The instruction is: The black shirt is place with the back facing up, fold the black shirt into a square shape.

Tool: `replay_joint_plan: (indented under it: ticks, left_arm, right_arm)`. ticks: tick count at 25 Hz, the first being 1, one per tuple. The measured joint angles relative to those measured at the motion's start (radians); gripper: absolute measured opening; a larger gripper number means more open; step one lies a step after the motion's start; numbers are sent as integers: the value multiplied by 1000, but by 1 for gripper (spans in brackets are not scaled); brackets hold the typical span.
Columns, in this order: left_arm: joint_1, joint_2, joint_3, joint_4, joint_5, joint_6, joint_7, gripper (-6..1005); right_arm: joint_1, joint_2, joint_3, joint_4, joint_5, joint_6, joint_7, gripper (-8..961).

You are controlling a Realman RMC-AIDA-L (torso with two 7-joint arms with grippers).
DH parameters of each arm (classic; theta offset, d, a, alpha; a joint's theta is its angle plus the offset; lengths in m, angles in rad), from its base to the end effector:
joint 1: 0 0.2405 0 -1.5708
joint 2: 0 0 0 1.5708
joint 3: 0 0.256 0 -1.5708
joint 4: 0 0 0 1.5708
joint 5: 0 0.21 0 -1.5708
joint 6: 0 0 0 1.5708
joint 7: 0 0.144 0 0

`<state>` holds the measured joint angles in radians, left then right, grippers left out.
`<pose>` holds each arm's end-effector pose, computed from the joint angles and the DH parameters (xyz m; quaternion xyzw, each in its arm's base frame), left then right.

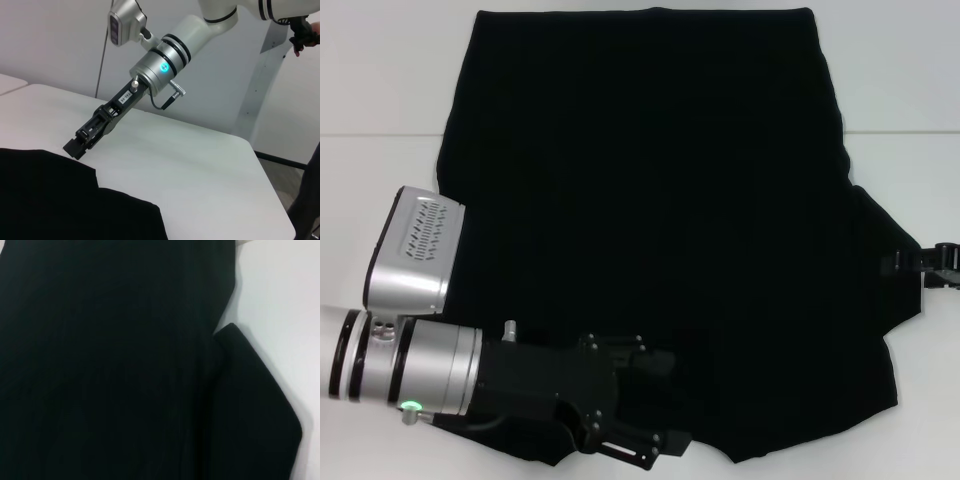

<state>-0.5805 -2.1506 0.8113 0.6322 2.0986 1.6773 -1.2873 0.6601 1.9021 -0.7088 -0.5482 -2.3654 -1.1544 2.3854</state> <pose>-0.2263 0.2996 -0.0514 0.9677 0.1268 0.2172 0.0160 0.3283 0.3926 0.0528 -0.7401 0.6206 0.0854 0.2446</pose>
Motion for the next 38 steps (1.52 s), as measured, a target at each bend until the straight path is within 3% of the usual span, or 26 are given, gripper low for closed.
replay_joint_plan:
  ticks: [8,14,22,27,32,38]
  left_arm:
    - [4,0,-7,0,0,1,0,935]
    - [5,0,-9,4,0,1,-2,935]
    - [7,0,-11,4,-1,1,-3,935]
    - [7,0,-11,1,-4,1,-3,935]
    - [10,0,-11,0,-6,4,-11,935]
    - [11,0,-11,0,-7,6,-15,935]
  right_arm:
    - [11,5,0,33,-22,25,-5,829]
    - [13,14,0,28,-37,34,0,583]
    - [9,15,1,27,-37,35,0,333]
    - [-7,15,10,23,-32,46,-8,95]
    - [-32,14,57,21,-28,49,-46,2]
    - [-61,11,167,20,-27,29,-108,2]
